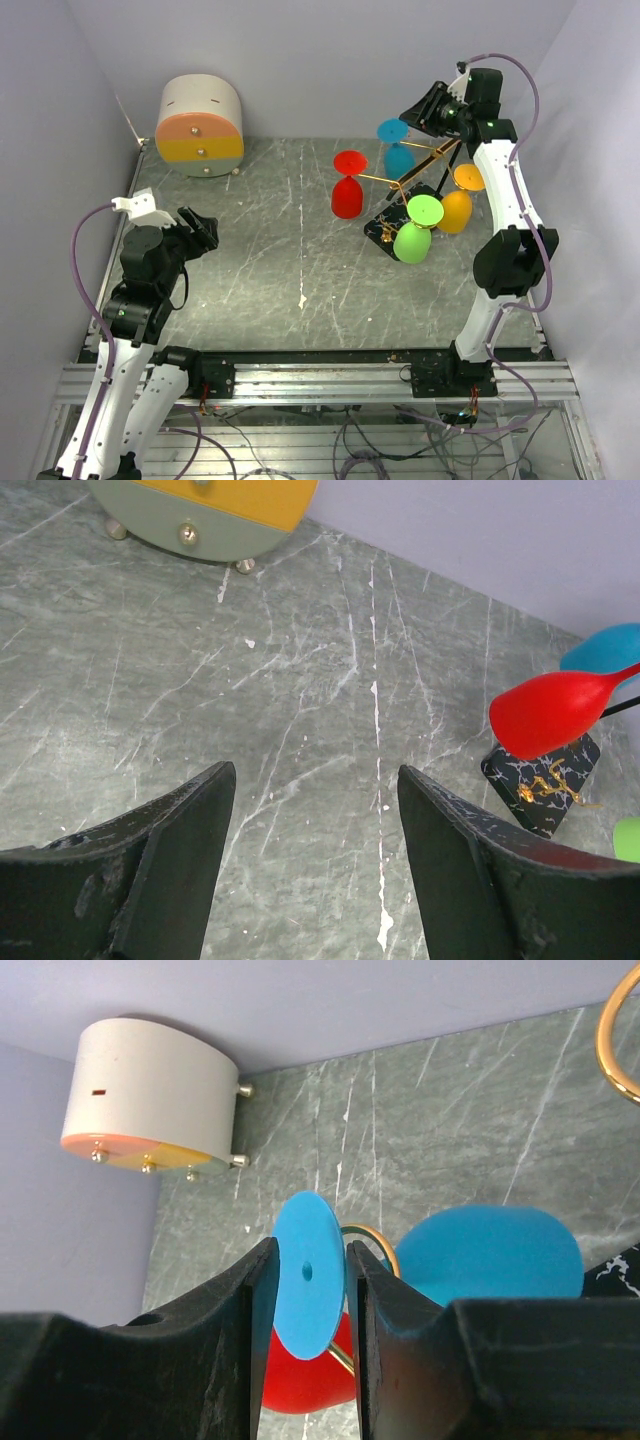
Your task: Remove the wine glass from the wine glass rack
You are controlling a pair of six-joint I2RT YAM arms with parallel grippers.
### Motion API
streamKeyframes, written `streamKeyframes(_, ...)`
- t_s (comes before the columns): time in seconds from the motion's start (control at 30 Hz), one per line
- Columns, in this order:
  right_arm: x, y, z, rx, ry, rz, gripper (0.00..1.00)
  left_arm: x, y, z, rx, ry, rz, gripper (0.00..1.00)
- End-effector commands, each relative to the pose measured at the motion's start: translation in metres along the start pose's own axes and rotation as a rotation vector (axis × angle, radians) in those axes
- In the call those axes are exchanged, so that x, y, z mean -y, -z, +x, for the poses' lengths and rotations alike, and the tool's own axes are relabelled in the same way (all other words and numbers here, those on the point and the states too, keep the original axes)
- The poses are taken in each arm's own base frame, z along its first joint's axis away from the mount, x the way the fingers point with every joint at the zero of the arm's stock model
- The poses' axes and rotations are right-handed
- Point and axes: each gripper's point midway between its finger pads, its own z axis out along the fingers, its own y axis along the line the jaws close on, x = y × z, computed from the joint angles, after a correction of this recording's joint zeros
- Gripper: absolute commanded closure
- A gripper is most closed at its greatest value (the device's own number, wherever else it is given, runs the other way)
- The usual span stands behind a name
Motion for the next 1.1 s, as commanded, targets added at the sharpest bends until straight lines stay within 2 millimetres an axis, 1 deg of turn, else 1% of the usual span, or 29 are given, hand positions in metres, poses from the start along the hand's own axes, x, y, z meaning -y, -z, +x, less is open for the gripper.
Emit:
streamKeyframes(0.0,-0.021,0.012,-0.007,0.025,0.015,-0.065,0.67,0.004,0.002,-0.006,0.016,0.004,0.017,0.23)
streamKeyframes(0.2,-0.024,0.011,0.001,0.002,0.005,-0.086,0.69,0.005,0.000,-0.004,0.006,0.003,0.023,0.24)
streamKeyframes(0.5,-0.030,0.018,0.007,-0.007,0.002,-0.092,0.74,0.005,-0.001,-0.003,0.003,0.003,0.024,0.24)
streamKeyframes(0.57,-0.028,0.018,0.009,-0.012,-0.001,-0.083,0.78,0.004,-0.001,-0.003,0.002,0.003,0.023,0.24)
streamKeyframes(0.73,-0.025,0.018,0.010,-0.008,-0.014,-0.073,1.00,0.005,-0.001,-0.003,0.002,0.005,0.024,0.24)
streamKeyframes(0.9,-0.025,0.018,0.008,0.019,-0.049,-0.065,1.00,0.004,-0.001,-0.003,0.003,0.004,0.020,0.24)
streamKeyframes(1.07,-0.015,0.024,0.003,0.060,-0.078,-0.019,1.00,0.004,0.000,-0.004,0.005,0.004,0.019,0.24)
